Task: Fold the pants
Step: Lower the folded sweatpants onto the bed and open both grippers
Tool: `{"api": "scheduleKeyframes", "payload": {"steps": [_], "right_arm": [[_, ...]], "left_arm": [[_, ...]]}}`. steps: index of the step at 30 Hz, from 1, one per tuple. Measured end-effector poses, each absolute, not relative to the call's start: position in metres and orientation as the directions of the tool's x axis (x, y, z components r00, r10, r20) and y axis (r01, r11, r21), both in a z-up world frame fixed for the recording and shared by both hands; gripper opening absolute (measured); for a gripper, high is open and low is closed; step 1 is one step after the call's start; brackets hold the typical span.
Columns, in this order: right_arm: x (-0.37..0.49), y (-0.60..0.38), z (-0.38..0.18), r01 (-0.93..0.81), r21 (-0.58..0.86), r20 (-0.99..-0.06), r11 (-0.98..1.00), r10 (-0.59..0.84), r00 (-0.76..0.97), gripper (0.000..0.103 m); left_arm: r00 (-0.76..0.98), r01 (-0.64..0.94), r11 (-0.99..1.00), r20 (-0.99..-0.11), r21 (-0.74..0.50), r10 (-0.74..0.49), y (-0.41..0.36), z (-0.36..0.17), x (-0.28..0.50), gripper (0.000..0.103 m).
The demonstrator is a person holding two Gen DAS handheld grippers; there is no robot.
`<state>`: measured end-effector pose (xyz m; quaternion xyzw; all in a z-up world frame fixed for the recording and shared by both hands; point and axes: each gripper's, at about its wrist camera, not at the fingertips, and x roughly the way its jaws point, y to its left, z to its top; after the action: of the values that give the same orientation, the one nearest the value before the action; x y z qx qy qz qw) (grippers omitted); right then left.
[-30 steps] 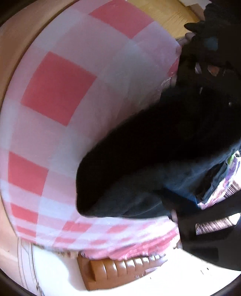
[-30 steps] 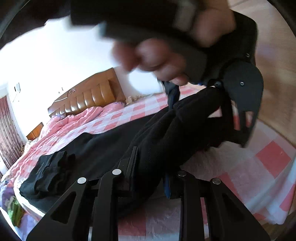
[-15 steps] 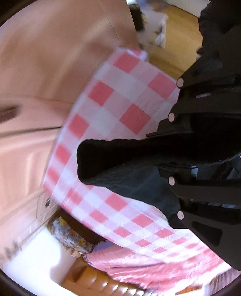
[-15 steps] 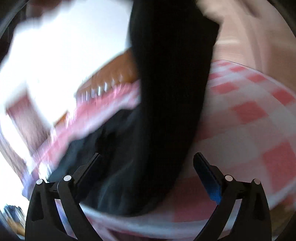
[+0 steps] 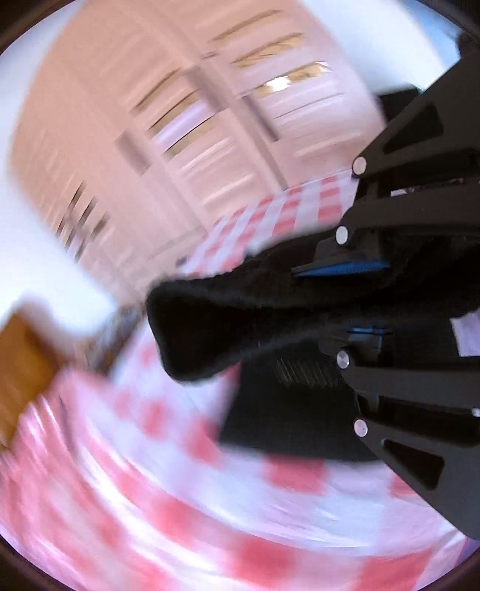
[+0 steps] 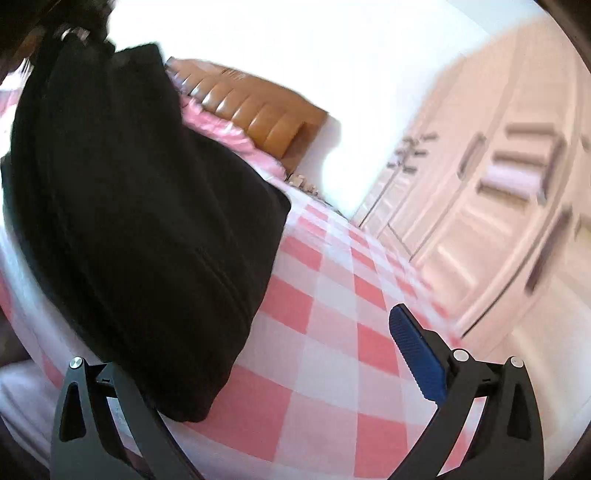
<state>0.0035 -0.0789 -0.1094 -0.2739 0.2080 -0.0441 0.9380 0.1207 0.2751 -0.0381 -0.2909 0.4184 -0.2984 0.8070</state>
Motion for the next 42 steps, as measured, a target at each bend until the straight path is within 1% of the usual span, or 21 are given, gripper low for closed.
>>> {"api": "scheduleKeyframes", "payload": {"steps": [1,2,5,12,14,17,19,20,21,22,23,25,26,28,30,32,34,36,37,40,42], "right_arm": [[0.002,-0.076,-0.113,-0.028,-0.554,-0.351,0.832,-0.202,0.914,0.098],[0.0,-0.077,-0.114,-0.023,-0.566,-0.342,0.824,-0.209,0.916,0.098],[0.005,-0.077,-0.113,-0.025,-0.586,-0.339,0.81,-0.217,0.915,0.098],[0.003,-0.064,-0.105,-0.016,-0.611,-0.307,0.792,-0.218,0.926,0.098],[0.001,-0.06,-0.105,-0.03,-0.621,-0.302,0.784,-0.203,0.932,0.098],[0.001,-0.058,-0.109,-0.069,-0.645,-0.308,0.761,-0.176,0.935,0.098],[0.0,-0.06,-0.109,-0.129,-0.639,-0.344,0.758,-0.132,0.93,0.098],[-0.003,-0.062,-0.107,-0.17,-0.637,-0.364,0.752,-0.098,0.926,0.098],[-0.007,-0.064,-0.105,-0.227,-0.621,-0.394,0.75,-0.049,0.918,0.098],[-0.011,-0.068,-0.1,-0.301,-0.591,-0.436,0.748,0.017,0.9,0.098],[-0.017,-0.076,-0.093,-0.381,-0.544,-0.473,0.748,0.102,0.875,0.098],[-0.024,-0.091,-0.077,-0.486,-0.431,-0.52,0.76,0.23,0.822,0.098],[-0.025,-0.104,-0.065,-0.539,-0.327,-0.536,0.777,0.317,0.782,0.098],[-0.018,-0.13,-0.042,-0.578,-0.118,-0.504,0.807,0.453,0.735,0.098],[0.0,-0.148,-0.027,-0.547,-0.006,-0.463,0.837,0.483,0.743,0.098],[0.028,-0.16,-0.016,-0.469,0.027,-0.446,0.883,0.43,0.785,0.098],[0.067,-0.164,-0.013,-0.375,0.023,-0.48,0.927,0.339,0.809,0.098],[0.101,-0.164,-0.015,-0.309,0.014,-0.535,0.951,0.268,0.801,0.098],[0.12,-0.16,-0.015,-0.31,0.02,-0.561,0.951,0.267,0.783,0.098],[0.148,-0.142,-0.021,-0.354,0.018,-0.587,0.935,0.297,0.753,0.098],[0.173,-0.121,-0.03,-0.385,-0.029,-0.642,0.923,0.277,0.714,0.098]], "left_arm": [[0.471,0.202,0.627,-0.487,-0.753,-0.736,0.285,-0.061,0.121,0.02],[0.474,0.189,0.577,-0.441,-0.795,-0.762,0.296,-0.081,0.119,0.02],[0.503,0.212,0.512,-0.356,-0.832,-0.787,0.304,-0.094,0.112,0.02],[0.526,0.3,0.578,-0.374,-0.759,-0.764,0.295,-0.057,0.104,0.02],[0.533,0.286,0.595,-0.391,-0.752,-0.751,0.301,-0.063,0.101,0.02],[0.531,0.233,0.592,-0.409,-0.772,-0.742,0.311,-0.092,0.103,0.022],[0.549,0.224,0.553,-0.365,-0.802,-0.752,0.32,-0.103,0.104,0.034],[0.56,0.221,0.548,-0.355,-0.807,-0.748,0.324,-0.102,0.103,0.043],[0.584,0.214,0.549,-0.345,-0.808,-0.735,0.33,-0.099,0.101,0.06],[0.615,0.203,0.557,-0.338,-0.806,-0.712,0.336,-0.094,0.096,0.088],[0.679,0.152,0.613,-0.368,-0.775,-0.635,0.344,-0.084,0.088,0.095],[0.753,0.112,0.723,-0.417,-0.681,-0.51,0.346,-0.059,0.071,0.095],[0.77,0.145,0.767,-0.416,-0.625,-0.485,0.339,-0.041,0.06,0.095],[0.768,0.224,0.809,-0.412,-0.544,-0.49,0.315,-0.014,0.045,0.096],[0.733,0.336,0.845,-0.448,-0.415,-0.512,0.267,0.007,0.034,0.096],[0.694,0.421,0.858,-0.505,-0.293,-0.513,0.221,0.011,0.034,0.096],[0.658,0.478,0.854,-0.56,-0.206,-0.503,0.186,0.005,0.038,0.096],[0.626,0.505,0.847,-0.604,-0.167,-0.493,0.164,-0.006,0.044,0.096],[0.608,0.517,0.841,-0.625,-0.158,-0.491,0.158,-0.014,0.046,0.096],[0.573,0.538,0.833,-0.67,-0.127,-0.472,0.149,-0.032,0.046,0.096],[0.55,0.531,0.838,-0.703,-0.121,-0.45,0.155,-0.047,0.044,0.094]]}}
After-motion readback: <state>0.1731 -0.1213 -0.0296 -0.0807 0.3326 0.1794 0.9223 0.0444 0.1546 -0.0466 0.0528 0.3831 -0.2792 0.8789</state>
